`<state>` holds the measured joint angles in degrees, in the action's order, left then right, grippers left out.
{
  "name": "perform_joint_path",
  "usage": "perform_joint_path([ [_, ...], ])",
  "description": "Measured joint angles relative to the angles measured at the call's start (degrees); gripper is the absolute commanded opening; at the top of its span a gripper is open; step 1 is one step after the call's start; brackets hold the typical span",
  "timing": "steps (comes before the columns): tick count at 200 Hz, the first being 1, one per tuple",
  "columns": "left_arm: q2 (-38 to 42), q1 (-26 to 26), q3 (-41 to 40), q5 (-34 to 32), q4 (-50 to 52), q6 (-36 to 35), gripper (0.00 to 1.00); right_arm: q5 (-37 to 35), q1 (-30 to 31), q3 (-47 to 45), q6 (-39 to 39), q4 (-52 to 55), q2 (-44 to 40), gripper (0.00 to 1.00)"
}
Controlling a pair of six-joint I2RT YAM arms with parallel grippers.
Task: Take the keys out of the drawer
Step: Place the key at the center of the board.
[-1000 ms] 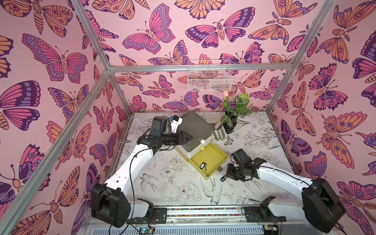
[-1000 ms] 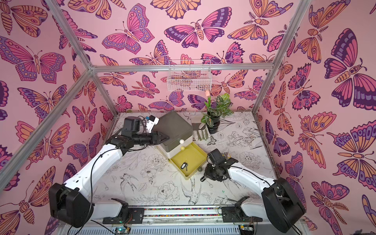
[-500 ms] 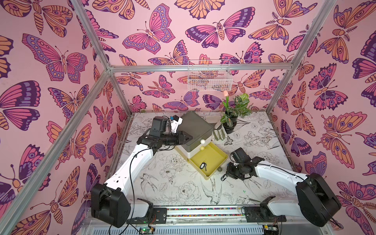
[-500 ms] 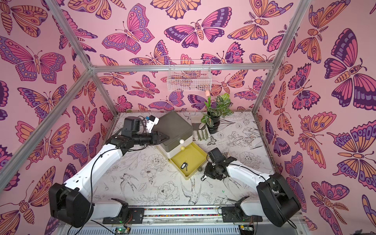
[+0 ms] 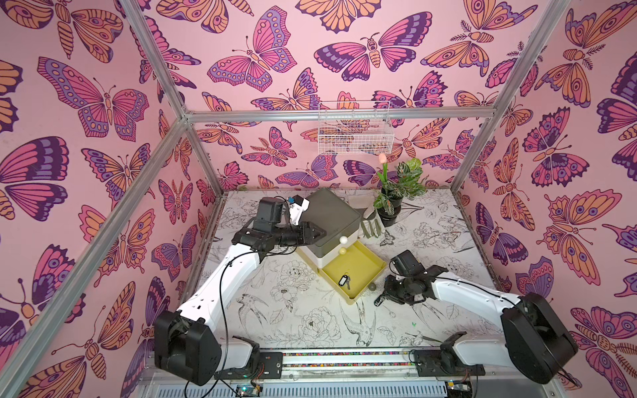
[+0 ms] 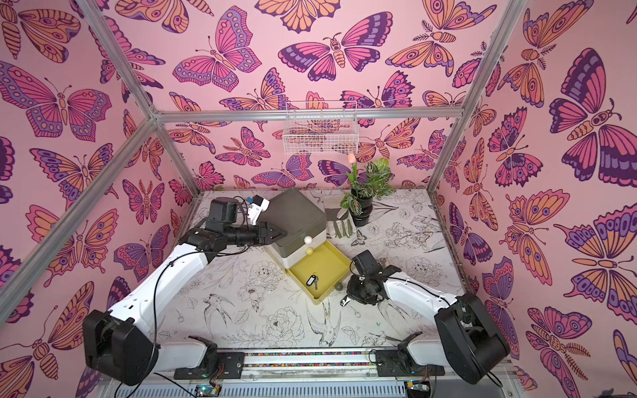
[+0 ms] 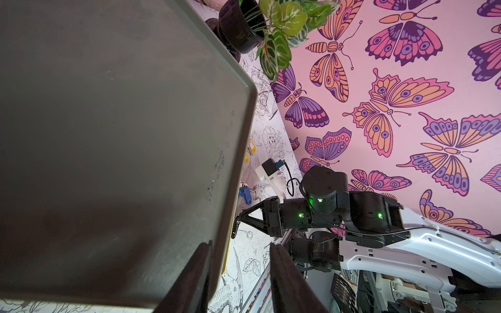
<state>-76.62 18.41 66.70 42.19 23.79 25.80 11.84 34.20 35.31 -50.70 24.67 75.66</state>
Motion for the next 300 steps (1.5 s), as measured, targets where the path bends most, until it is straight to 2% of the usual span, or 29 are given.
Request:
perform_joint_path([
  [83,0.0,0.0,0.0,0.0,0.0,0.0,0.4,-0.9,-0.04,0.11,-0.02,1.31,-2.12,0.36],
  [133,0.0,0.0,0.0,0.0,-0.02,0.0,0.4,-1.55,-0.04,0.13,0.02,3.26,-4.55,0.47],
  [191,0.0,0.0,0.0,-0.24,0.0,0.0,0.4,-3.08,-0.04,1.33,0.7,7.54,-7.89,0.47],
  [247,0.02,0.0,0.0,-2.45,0.15,-0.55,0.4,-4.63,-0.04,9.9,3.69,15.76,-12.92,0.47],
  [300,0.02,0.0,2.38,-6.1,2.93,-3.76,0.4,-3.67,3.54,18.71,4.28,16.79,-6.32,0.46],
])
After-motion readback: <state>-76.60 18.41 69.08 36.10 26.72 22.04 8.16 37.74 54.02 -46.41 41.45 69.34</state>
